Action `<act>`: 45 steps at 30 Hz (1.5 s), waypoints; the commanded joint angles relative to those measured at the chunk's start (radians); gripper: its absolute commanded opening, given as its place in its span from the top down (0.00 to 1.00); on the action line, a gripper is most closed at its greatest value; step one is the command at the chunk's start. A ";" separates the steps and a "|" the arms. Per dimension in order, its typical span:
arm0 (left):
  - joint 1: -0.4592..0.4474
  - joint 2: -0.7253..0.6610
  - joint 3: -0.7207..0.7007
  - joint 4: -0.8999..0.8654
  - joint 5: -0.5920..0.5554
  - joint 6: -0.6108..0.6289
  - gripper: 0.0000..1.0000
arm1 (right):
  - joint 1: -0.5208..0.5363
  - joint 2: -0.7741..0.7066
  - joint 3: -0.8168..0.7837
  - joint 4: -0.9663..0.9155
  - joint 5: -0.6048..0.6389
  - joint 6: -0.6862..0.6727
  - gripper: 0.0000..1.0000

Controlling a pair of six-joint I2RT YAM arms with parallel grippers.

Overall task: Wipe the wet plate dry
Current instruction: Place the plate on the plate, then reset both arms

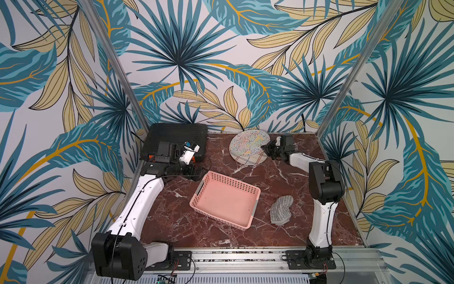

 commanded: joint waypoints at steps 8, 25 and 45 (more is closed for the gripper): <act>0.007 -0.013 -0.022 0.030 0.009 -0.005 0.00 | 0.001 -0.015 -0.047 -0.058 0.022 -0.083 0.74; 0.007 -0.020 -0.011 0.014 -0.062 0.027 0.00 | 0.000 -0.070 -0.014 -0.325 0.113 -0.218 0.32; 0.004 0.060 -0.130 0.060 -0.735 0.203 0.21 | 0.002 -0.563 -0.239 -0.648 0.215 -0.431 0.23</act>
